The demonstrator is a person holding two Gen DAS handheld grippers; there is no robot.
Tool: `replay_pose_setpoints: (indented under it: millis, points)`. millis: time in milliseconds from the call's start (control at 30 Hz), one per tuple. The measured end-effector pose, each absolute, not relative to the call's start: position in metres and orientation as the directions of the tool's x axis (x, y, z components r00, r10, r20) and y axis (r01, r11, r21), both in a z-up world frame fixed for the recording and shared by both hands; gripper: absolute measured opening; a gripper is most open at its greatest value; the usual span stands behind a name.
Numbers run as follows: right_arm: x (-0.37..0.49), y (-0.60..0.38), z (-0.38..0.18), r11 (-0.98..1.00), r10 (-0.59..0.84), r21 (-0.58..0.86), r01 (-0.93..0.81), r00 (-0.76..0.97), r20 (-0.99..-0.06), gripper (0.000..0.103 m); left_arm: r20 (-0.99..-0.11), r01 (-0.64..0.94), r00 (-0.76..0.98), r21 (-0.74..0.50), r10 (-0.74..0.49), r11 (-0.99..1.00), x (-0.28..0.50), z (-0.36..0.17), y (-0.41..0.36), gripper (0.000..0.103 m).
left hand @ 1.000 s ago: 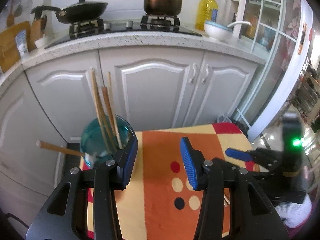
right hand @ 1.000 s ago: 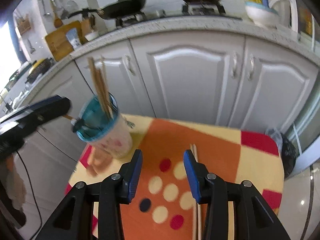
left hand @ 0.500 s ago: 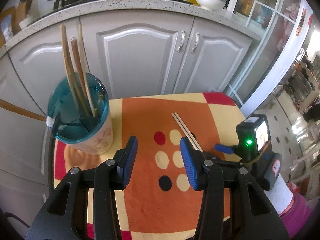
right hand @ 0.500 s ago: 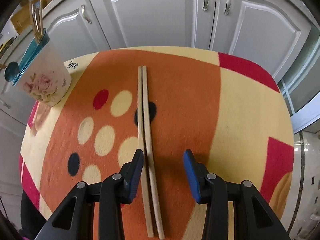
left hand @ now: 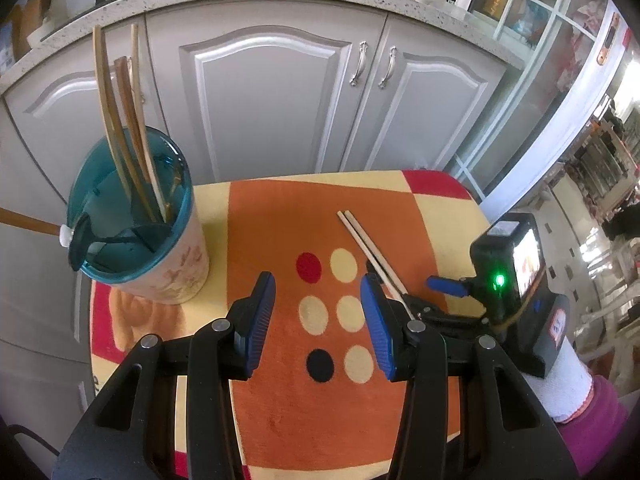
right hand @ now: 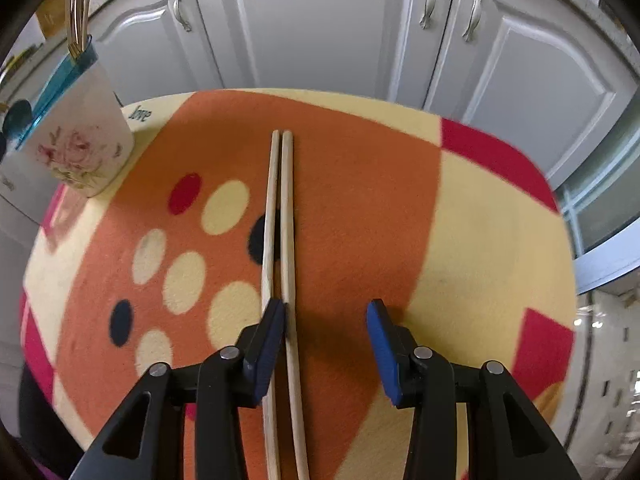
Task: Organize utensils
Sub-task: 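Close the right tool on one wooden chopstick while the left tool grasps the other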
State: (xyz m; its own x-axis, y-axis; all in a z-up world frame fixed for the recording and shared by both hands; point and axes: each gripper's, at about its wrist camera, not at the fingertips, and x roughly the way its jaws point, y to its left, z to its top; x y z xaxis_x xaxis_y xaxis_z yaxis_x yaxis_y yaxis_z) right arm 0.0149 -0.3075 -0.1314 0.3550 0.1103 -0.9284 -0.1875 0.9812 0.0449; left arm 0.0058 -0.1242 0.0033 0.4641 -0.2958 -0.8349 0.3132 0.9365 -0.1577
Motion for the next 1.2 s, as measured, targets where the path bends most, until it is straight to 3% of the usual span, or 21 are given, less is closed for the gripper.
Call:
replay_pose_setpoints:
  millis: [200,300,567,800,867,900,933,1200]
  points:
    - [0.003,-0.293,-0.132,0.966,0.084,-0.015,-0.257,0.370,-0.925,0.037,-0.841,0.296,0.457,-0.164,-0.290,0.941,0.011,-0.001,-0.121,0.043]
    - [0.002,-0.299,-0.129,0.975,0.115,0.032,-0.219,0.379,-0.918,0.006,-0.848,0.293,0.436,-0.183,-0.302,0.938,0.013,-0.005,-0.121,0.043]
    - [-0.025,-0.350,-0.129,0.977,0.195,0.215,0.010,0.383,-0.903,0.005,-0.866,0.262,0.317,-0.311,-0.386,0.914,0.031,-0.039,-0.141,0.043]
    - [-0.013,-0.354,-0.116,0.956,0.274,0.294,-0.009,0.386,-0.881,0.007,-0.888,0.220,0.293,-0.299,-0.355,0.929,0.067,-0.072,-0.176,0.043]
    - [0.007,-0.353,-0.111,0.956,0.281,0.292,-0.030,0.384,-0.880,0.014,-0.895,0.204,0.285,-0.293,-0.342,0.934,0.080,-0.081,-0.180,0.043]
    - [0.016,-0.353,-0.112,0.957,0.280,0.289,-0.035,0.380,-0.881,0.027,-0.901,0.198,0.279,-0.285,-0.333,0.938,0.087,-0.086,-0.182,0.043]
    - [0.028,-0.353,-0.113,0.959,0.274,0.280,-0.040,0.378,-0.884,0.031,-0.905,0.197,0.274,-0.279,-0.326,0.940,0.091,-0.090,-0.185,0.043]
    - [0.071,-0.355,-0.128,0.958,0.283,0.281,-0.054,0.337,-0.898,0.031,-0.922,0.172,0.248,-0.260,-0.297,0.950,0.125,-0.116,-0.201,0.040]
